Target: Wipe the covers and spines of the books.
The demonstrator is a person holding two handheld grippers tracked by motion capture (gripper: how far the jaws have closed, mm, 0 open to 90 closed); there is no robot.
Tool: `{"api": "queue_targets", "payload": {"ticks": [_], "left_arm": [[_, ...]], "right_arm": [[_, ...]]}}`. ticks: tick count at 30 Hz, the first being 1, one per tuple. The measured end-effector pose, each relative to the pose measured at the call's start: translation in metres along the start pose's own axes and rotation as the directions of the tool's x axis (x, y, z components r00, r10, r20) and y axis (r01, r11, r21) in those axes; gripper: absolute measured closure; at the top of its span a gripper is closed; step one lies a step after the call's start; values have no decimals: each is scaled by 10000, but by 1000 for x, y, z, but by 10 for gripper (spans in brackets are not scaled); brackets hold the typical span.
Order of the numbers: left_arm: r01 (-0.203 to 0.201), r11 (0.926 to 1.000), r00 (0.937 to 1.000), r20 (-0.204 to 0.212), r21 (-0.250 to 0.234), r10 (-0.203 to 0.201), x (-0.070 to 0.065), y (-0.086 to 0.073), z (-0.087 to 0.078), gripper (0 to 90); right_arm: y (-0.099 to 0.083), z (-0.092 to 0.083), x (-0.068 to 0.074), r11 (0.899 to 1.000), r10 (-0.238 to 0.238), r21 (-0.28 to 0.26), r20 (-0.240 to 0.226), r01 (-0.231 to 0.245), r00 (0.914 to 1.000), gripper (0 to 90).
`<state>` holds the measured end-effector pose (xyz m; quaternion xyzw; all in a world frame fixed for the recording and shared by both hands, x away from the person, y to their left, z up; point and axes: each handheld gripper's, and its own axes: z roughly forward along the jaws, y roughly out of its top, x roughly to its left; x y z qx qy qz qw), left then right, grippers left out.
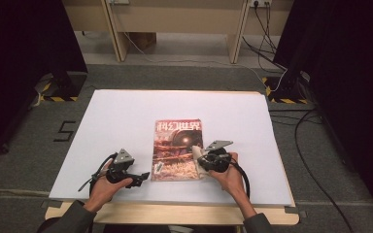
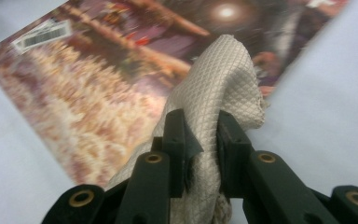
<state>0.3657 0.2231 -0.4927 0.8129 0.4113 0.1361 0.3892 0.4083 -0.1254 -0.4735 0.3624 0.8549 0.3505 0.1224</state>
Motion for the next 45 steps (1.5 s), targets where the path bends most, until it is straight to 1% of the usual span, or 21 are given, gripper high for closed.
{"api": "queue_targets", "payload": {"ticks": [3, 5, 9, 11, 12, 14, 16, 19, 22, 26, 28, 30, 31, 32, 34, 36, 37, 39, 41, 42, 45], "left_arm": [[-11, 10000, 10000, -5, 23, 11, 0, 0, 0, 149], [6, 10000, 10000, -7, 20, -6, 0, 0, 0, 149], [-20, 10000, 10000, -12, 29, 20, 0, 0, 0, 149], [-16, 10000, 10000, -12, 21, 16, 0, 0, 0, 149], [-24, 10000, 10000, -8, 22, 24, 0, 0, 0, 149], [-19, 10000, 10000, -6, 37, 19, 0, 0, 0, 149], [-8, 10000, 10000, -8, 26, 8, 0, 0, 0, 149], [-10, 10000, 10000, -19, 45, 10, 0, 0, 1, 149], [-14, 10000, 10000, -21, 46, 14, 0, 0, 1, 149], [-17, 10000, 10000, -15, 57, 17, 0, 0, 1, 149], [-50, 10000, 10000, -2, 61, 50, 0, 0, 1, 149], [-36, 10000, 10000, -7, 69, 36, 0, 0, 1, 149], [-31, 10000, 10000, -5, 71, 31, 0, 0, 1, 149], [-39, 10000, 10000, -1, 64, 39, -1, 0, 1, 149], [-42, 10000, 10000, 20, 72, 42, -1, 0, 1, 149], [-38, 10000, 10000, 2, 85, 38, -1, 0, 1, 149], [-45, 10000, 10000, 2, 73, 45, -1, 0, 1, 149], [-54, 10000, 10000, 9, 79, 54, -1, 0, 1, 149], [-52, 9999, 10000, -3, 87, 52, -1, 0, 1, 149], [-60, 10000, 10000, 1, 76, 60, -1, 0, 1, 149], [-53, 9999, 10000, -4, 87, 53, -1, 0, 1, 149]], "right_arm": [[4, -12, -11, 9988, 206, -457, 293, -193, 9994, 768], [4, -22, -23, 9962, 554, -709, 648, -508, 9964, 769], [-6, -37, -53, 9883, 1231, -1049, 1246, -1104, 9845, 770], [-12, -45, -66, 9805, 1745, -1180, 1542, -1572, 9725, 770], [-15, -49, -73, 9781, 1865, -1245, 1702, -1666, 9676, 770], [-21, -57, -86, 9710, 2213, -1362, 2007, -1966, 9543, 770], [-28, -65, -97, 9626, 2559, -1506, 2324, -2252, 9384, 770], [-36, -73, -111, 9536, 2904, -1596, 2659, -2551, 9192, 770], [-42, -74, -119, 9455, 3200, -1554, 2810, -2861, 9048, 770], [-43, -70, -123, 9479, 3163, -1363, 2960, -2879, 9013, 769], [-42, -65, -122, 9517, 3055, -1213, 2880, -2819, 9076, 768], [-41, -60, -122, 9546, 2973, -1095, 2871, -2771, 9106, 768], [-41, -58, -121, 9527, 3032, -1073, 2801, -2842, 9108, 767], [-41, -55, -120, 9514, 3074, -1052, 2658, -2895, 9137, 767], [-39, -50, -117, 9577, 2871, -961, 2480, -2714, 9252, 767], [-36, -46, -113, 9581, 2860, -887, 2363, -2725, 9286, 765], [-36, -43, -113, 9623, 2714, -828, 2329, -2590, 9339, 764], [-36, -39, -112, 9626, 2710, -702, 2270, -2618, 9355, 760], [-37, -36, -114, 9632, 2687, -636, 2362, -2610, 9338, 726], [-38, -35, -114, 9610, 2762, -549, 2431, -2711, 9299, 678], [-40, -36, -116, 9580, 2864, -611, 2446, -2800, 9264, 633]]}}
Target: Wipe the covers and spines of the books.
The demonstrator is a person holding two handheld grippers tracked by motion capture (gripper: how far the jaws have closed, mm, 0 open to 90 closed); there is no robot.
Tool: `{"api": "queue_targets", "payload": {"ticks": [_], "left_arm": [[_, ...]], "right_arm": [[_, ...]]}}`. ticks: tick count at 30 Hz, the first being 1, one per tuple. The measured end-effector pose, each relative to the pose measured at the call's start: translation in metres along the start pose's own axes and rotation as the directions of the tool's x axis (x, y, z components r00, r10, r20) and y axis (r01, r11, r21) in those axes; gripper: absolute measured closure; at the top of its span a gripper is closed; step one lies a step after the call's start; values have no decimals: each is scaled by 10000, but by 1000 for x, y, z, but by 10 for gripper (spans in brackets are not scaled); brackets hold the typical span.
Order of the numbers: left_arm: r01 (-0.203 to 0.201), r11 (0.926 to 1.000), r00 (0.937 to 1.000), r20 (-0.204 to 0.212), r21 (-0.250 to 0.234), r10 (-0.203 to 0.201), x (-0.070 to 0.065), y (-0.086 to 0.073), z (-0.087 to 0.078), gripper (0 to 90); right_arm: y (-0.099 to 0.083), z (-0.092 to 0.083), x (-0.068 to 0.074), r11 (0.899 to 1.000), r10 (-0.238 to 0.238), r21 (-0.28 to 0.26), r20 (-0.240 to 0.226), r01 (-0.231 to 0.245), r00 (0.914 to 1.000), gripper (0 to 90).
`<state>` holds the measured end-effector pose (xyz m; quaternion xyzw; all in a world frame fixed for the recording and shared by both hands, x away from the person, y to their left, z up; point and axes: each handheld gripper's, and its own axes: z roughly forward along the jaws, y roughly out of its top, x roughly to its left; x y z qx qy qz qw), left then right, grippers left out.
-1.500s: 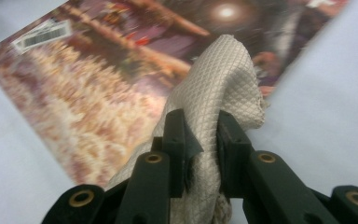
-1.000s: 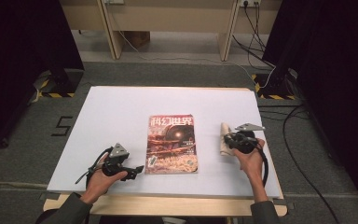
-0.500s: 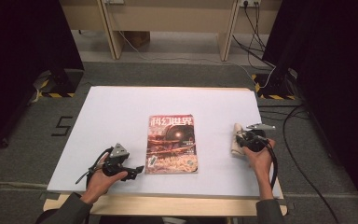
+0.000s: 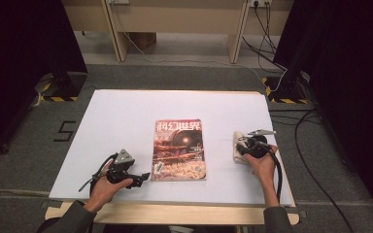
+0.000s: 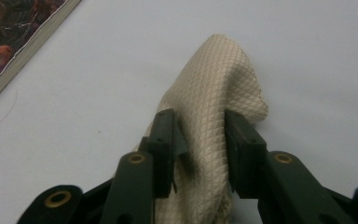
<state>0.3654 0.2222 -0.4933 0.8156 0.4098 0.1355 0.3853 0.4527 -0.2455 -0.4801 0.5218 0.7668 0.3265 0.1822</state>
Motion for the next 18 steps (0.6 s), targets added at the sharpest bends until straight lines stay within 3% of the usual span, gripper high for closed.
{"api": "queue_targets", "payload": {"ticks": [2, 7, 12, 18], "left_arm": [[0, 10000, 10000, 3, -5, 0, 0, 0, 0, 149], [6, 10000, 10000, -3, 3, -6, 0, 0, 0, 149], [27, 10000, 10000, 13, -4, -27, 0, 0, 1, 149], [80, 10000, 10000, 44, -34, -80, -1, 0, 1, 149]], "right_arm": [[0, -1, 0, 10000, 67, 1, 139, -67, 9999, 536], [6, -12, 2, 9985, 172, -527, 230, -159, 9996, 439], [12, -24, 12, 9927, 53, -1203, 161, -33, 9999, 432], [21, -26, 40, 9890, -472, -1438, -763, 359, 9960, 429]]}}
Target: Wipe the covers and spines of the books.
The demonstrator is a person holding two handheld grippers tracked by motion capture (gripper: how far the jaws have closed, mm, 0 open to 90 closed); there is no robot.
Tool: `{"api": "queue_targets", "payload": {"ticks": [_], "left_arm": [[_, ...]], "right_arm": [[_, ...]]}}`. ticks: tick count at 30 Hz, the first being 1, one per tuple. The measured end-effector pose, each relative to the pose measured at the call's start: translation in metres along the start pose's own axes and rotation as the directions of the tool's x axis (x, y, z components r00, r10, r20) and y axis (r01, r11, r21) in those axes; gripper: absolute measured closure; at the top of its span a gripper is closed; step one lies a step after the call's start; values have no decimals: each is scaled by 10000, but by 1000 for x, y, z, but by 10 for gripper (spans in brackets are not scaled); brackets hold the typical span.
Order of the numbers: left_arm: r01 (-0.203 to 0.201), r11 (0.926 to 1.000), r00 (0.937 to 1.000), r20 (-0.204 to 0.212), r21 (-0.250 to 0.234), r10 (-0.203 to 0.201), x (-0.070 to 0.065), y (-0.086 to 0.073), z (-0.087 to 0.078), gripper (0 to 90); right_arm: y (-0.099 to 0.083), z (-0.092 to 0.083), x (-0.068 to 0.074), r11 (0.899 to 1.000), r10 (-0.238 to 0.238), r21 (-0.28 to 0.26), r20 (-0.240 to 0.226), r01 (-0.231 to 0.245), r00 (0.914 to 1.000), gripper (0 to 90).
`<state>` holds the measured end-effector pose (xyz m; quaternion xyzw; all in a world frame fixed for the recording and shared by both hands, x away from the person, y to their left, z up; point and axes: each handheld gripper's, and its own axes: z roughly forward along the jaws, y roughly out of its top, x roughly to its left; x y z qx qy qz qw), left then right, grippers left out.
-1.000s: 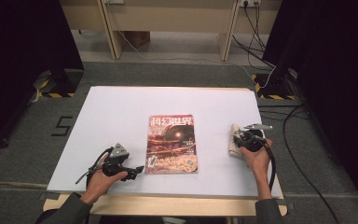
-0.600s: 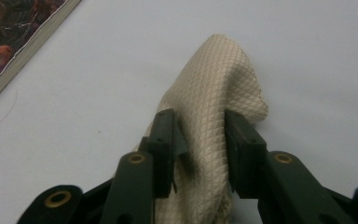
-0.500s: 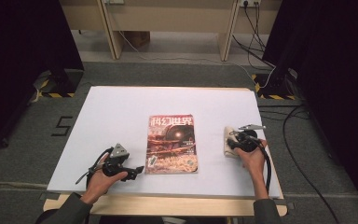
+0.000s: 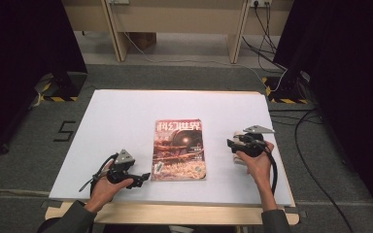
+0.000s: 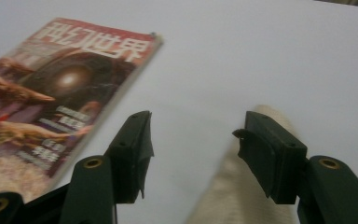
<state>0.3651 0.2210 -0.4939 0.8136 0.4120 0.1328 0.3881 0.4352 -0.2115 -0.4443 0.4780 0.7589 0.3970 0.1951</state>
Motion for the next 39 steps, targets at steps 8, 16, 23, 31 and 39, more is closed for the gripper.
{"api": "queue_targets", "payload": {"ticks": [8, 16, 23, 31, 39], "left_arm": [[9, 10000, 9999, 145, 6, -9, -2, 0, 2, 151], [-428, 9991, 9975, 562, 23, 426, -14, 1, 8, 170], [-1014, 9948, 9937, 492, 36, 1011, -24, 1, 13, 148], [-1146, 9934, 9933, 125, 32, 1145, -27, 1, 15, 159], [-536, 9974, 9968, -565, 492, 563, -10, 0, 7, 103]], "right_arm": [[-3, 25, 36, 9960, -577, 626, -1025, 643, 9931, 425], [-5, 41, 58, 9915, -758, 925, -1642, 919, 9835, 429], [-11, 52, 72, 9824, -920, 1403, -2122, 1235, 9729, 430], [-17, 57, 83, 9787, -682, 1739, -2263, 1091, 9717, 403], [-21, 50, 102, 9725, -767, 1969, -2330, 1243, 9695, 412]]}}
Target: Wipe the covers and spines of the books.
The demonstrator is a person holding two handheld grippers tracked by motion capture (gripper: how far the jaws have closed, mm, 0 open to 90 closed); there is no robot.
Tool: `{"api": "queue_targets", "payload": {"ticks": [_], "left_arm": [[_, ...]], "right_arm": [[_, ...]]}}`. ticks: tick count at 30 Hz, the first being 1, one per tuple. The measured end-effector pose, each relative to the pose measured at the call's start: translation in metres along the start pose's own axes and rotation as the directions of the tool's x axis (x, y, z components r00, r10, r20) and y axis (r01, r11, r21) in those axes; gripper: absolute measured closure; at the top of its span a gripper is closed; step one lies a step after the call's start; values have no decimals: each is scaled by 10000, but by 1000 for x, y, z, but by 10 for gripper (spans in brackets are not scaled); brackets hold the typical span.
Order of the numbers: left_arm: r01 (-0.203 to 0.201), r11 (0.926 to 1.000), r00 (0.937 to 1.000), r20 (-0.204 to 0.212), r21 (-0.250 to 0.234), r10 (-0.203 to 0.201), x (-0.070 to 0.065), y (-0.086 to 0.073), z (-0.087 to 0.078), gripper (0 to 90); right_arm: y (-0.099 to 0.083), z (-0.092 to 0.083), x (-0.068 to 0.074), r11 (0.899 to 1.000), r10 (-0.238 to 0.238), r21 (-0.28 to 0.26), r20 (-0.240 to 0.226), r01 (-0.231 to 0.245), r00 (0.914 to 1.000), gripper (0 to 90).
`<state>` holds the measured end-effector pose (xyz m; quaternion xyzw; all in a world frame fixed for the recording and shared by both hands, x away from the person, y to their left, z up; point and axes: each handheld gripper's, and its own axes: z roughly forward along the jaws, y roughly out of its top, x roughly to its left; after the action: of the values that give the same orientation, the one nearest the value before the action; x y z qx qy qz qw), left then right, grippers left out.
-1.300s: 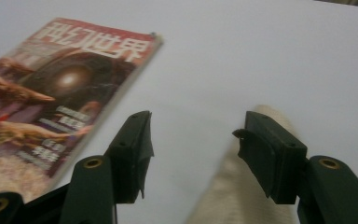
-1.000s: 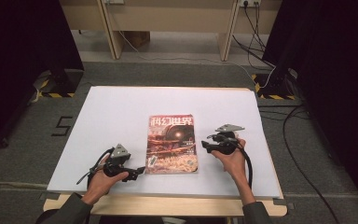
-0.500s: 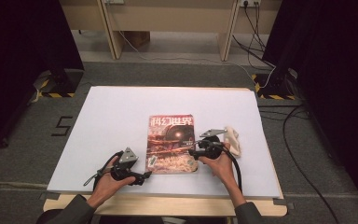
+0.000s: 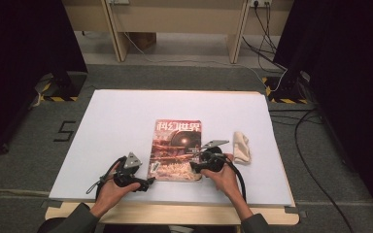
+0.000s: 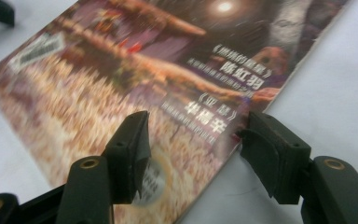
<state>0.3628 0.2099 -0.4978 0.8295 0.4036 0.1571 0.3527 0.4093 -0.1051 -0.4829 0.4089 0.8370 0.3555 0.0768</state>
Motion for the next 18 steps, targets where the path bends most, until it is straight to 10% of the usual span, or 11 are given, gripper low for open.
{"api": "queue_targets", "payload": {"ticks": [11, 18], "left_arm": [[1089, 9940, 9891, -992, -38, -1087, 42, -3, -6, 111], [1131, 9934, 9863, -1188, -211, -1148, 40, -3, -9, 192]], "right_arm": [[0, 8, 37, 9966, -795, 178, -341, 801, 9963, 409], [8, 6, 26, 9978, -663, -75, -652, 660, 9957, 425]]}}
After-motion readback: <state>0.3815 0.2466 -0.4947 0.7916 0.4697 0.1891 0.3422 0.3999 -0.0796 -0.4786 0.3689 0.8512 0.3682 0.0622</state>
